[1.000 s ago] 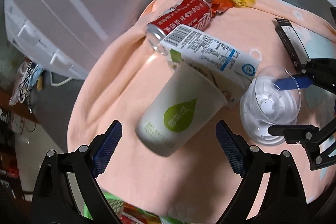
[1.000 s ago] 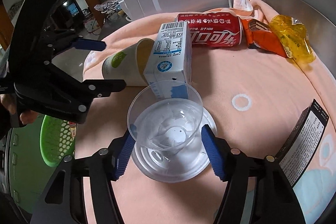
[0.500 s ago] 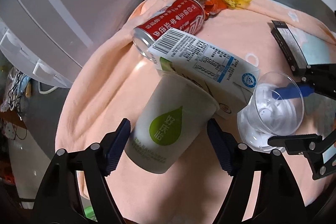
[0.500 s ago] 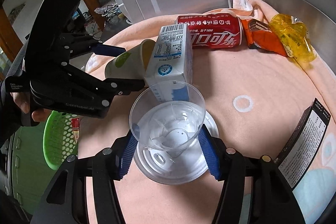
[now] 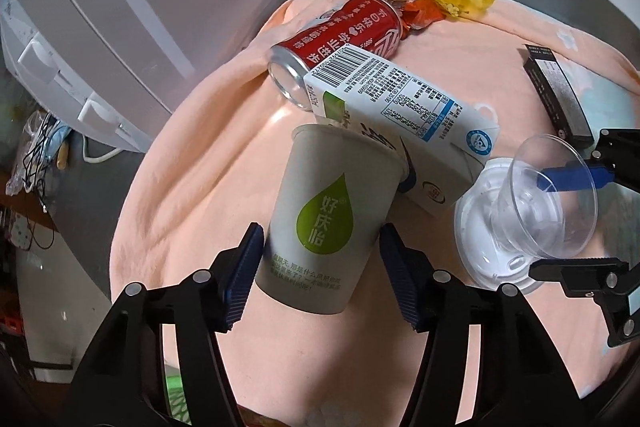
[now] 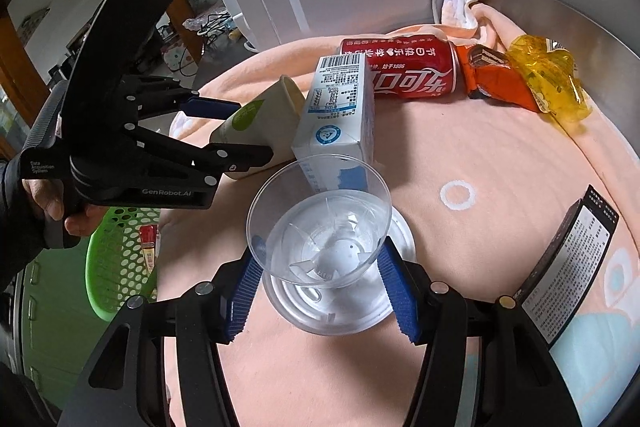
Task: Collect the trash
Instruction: 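Grasp the white paper cup with the left gripper while the right gripper grasps the clear plastic cup, then carry the paper cup and clear cup over the green basket, then open the left gripper over the basket while the right gripper releases the clear cup, then move both open grippers back over the towel, then grasp the white plastic lid with the right gripper while the left gripper grasps the milk carton, then carry the lid and milk carton over the green basket, then open the left gripper over the basket while the right gripper releases the lid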
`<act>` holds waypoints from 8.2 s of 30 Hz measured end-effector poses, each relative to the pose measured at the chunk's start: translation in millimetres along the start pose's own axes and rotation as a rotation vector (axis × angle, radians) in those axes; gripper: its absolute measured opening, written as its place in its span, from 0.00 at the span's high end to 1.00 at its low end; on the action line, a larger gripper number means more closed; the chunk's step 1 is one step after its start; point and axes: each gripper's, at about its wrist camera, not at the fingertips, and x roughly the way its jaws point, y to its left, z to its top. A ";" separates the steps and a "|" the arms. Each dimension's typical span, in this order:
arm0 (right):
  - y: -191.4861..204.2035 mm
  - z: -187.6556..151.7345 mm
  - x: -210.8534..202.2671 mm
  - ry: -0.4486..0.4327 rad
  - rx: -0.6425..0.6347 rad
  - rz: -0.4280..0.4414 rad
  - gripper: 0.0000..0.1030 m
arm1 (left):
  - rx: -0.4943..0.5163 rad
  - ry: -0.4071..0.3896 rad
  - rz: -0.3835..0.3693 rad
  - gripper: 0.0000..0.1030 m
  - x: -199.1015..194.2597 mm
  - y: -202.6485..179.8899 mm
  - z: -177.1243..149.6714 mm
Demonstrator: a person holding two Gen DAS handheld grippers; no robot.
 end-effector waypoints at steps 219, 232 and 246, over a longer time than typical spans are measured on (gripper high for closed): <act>155.1 -1.3 13.8 0.052 -0.332 0.176 0.15 | -0.996 0.024 0.255 0.60 -122.7 109.7 -195.1; 213.2 14.1 70.9 0.147 -0.349 0.293 0.14 | -1.113 0.138 0.291 0.60 -107.1 141.0 -267.5; 196.4 20.2 66.2 0.120 -0.331 0.261 0.11 | -1.104 0.159 0.244 0.53 -88.1 145.6 -253.8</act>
